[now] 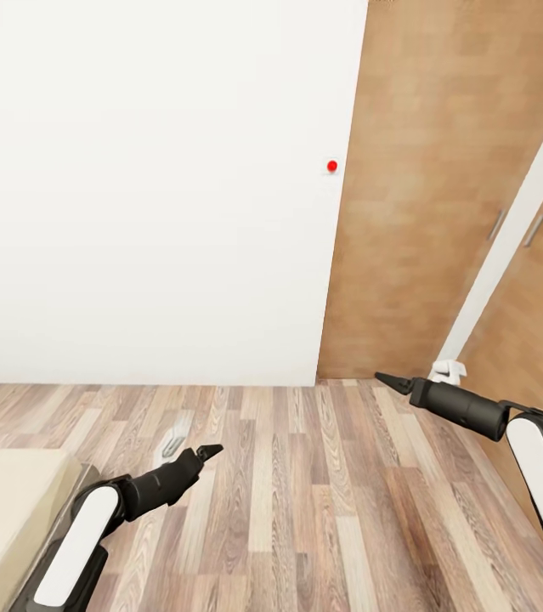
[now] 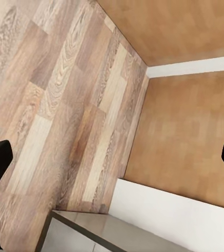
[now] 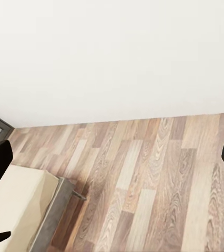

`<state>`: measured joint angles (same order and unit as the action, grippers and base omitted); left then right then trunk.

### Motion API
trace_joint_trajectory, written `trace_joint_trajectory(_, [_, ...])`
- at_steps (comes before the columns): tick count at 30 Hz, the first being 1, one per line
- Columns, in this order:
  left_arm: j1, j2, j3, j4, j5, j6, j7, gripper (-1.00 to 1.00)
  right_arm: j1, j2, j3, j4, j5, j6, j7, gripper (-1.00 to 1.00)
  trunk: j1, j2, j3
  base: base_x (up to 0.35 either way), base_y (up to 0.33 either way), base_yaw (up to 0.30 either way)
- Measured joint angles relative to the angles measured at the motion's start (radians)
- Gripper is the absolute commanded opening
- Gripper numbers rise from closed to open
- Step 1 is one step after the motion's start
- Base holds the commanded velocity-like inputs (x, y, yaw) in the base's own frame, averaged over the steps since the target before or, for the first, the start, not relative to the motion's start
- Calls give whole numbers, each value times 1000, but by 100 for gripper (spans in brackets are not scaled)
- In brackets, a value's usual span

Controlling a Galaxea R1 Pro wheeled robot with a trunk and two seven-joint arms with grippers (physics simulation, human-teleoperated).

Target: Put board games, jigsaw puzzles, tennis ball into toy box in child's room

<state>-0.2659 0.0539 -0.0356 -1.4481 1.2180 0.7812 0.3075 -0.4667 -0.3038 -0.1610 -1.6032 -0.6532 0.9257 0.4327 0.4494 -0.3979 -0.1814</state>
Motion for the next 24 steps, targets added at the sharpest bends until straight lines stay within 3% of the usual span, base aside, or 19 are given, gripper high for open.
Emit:
trace_joint_trajectory(8, [22, 0, -4, 0, -27, -25, -4, 100, 10, 3, 3, 21, 0, -14, 2, 100, 0, 0, 3, 0, 0, 0])
trace_joint_trajectory(24, [68, -1, -6, -1, -42, -39, -16, 100, 37, 23, 2, 26, 8, -69, 7, 100, 0, 0, 5, 0, 0, 0])
